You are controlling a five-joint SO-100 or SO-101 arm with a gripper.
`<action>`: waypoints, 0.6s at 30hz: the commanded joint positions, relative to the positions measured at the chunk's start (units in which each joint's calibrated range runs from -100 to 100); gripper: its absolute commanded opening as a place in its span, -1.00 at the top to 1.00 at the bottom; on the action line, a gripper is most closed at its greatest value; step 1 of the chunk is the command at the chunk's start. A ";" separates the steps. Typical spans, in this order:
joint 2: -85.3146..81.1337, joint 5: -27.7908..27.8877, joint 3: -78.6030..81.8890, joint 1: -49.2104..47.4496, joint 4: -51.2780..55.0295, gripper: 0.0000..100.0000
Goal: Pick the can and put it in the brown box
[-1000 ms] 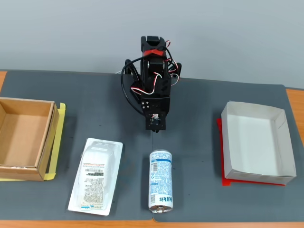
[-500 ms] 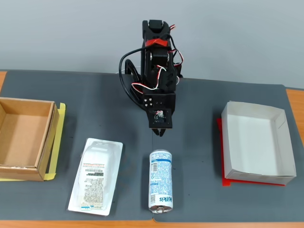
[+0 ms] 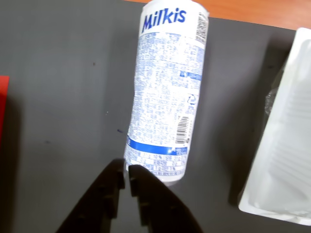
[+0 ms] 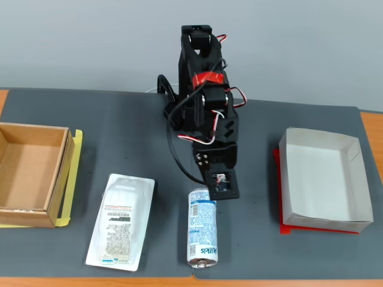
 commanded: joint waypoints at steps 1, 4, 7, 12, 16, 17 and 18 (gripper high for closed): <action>3.22 -1.58 -5.76 -1.05 -0.79 0.90; 5.67 -2.62 -7.20 -1.87 -0.45 0.68; 7.45 -2.62 -7.29 -2.19 -0.79 0.45; 9.99 -2.25 -8.20 -2.19 -0.79 0.26; 12.87 -2.36 -10.46 -2.19 -0.88 0.25; 13.80 -2.46 -11.37 -2.19 -0.88 0.25; 14.65 -2.46 -12.36 -2.19 -0.88 0.25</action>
